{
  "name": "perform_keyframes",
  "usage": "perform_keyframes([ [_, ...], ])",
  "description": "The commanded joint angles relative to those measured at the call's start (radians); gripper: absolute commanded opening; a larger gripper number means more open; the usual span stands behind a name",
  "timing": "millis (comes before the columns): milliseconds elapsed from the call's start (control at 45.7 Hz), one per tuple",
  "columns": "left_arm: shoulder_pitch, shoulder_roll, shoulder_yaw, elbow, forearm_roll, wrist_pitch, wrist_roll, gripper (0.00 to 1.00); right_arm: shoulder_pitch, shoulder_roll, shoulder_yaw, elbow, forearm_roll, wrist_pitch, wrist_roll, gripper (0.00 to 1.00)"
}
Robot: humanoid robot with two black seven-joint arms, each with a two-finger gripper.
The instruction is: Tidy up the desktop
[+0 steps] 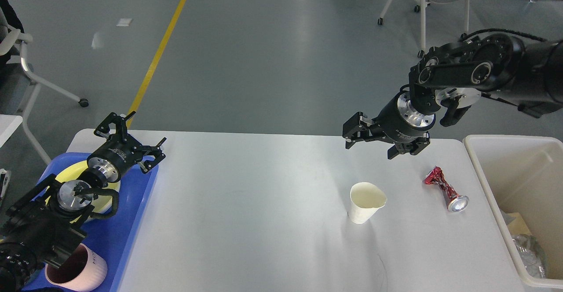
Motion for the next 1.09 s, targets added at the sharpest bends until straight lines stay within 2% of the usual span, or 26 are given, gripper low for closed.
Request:
perform_keyframes([
  [0, 0.0, 0.0, 0.0, 0.0, 0.0, 0.0, 0.0, 1.0, -0.099, -0.025, -0.007, -0.069, -0.012, -0.028, 0.002, 1.0],
  [109, 0.0, 0.0, 0.0, 0.0, 0.0, 0.0, 0.0, 1.0, -0.16, -0.057, -0.001, -0.104, -0.014, -0.059, 0.003, 1.0],
  [372, 0.0, 0.0, 0.0, 0.0, 0.0, 0.0, 0.0, 1.0, -0.261, -0.056, -0.001, -0.095, -0.014, -0.055, 0.003, 1.0],
  [1072, 0.0, 0.0, 0.0, 0.0, 0.0, 0.0, 0.0, 1.0, -0.272, -0.063, 0.012, -0.058, -0.025, -0.044, 0.002, 1.0],
])
